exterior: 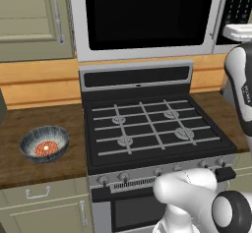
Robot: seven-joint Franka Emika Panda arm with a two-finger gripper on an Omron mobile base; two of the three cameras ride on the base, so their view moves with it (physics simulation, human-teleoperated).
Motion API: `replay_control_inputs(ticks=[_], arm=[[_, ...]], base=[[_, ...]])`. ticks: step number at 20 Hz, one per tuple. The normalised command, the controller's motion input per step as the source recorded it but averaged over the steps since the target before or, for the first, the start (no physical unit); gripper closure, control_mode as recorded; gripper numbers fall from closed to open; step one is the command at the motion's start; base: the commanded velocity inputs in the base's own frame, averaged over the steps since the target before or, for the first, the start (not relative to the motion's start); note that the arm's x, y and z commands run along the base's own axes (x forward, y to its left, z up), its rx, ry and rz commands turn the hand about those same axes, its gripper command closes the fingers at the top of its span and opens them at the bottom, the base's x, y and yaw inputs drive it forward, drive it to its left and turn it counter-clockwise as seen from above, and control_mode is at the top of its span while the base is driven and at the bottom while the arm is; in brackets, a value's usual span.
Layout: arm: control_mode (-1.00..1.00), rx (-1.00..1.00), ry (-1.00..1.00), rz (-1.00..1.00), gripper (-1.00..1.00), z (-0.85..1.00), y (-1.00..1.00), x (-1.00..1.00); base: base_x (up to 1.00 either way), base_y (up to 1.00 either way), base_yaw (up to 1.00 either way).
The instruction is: Open the microwave, place the bowl with waffle inside the microwave, then close the microwave door and turn it on.
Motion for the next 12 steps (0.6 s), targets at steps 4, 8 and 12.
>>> replay_control_inputs(ticks=[4,8,12], arm=[[-1.00,0.00,0.00,0.00,-1.00,0.00,-0.24,0.49],[-1.00,0.00,0.00,0.00,-1.00,0.00,-0.18,0.57],[-1.00,0.00,0.00,0.01,-1.00,0.00,-0.07,0.57]], base=[[0.00,0.00,0.00],[0.00,0.00,0.00],[0.00,0.00,0.00]])
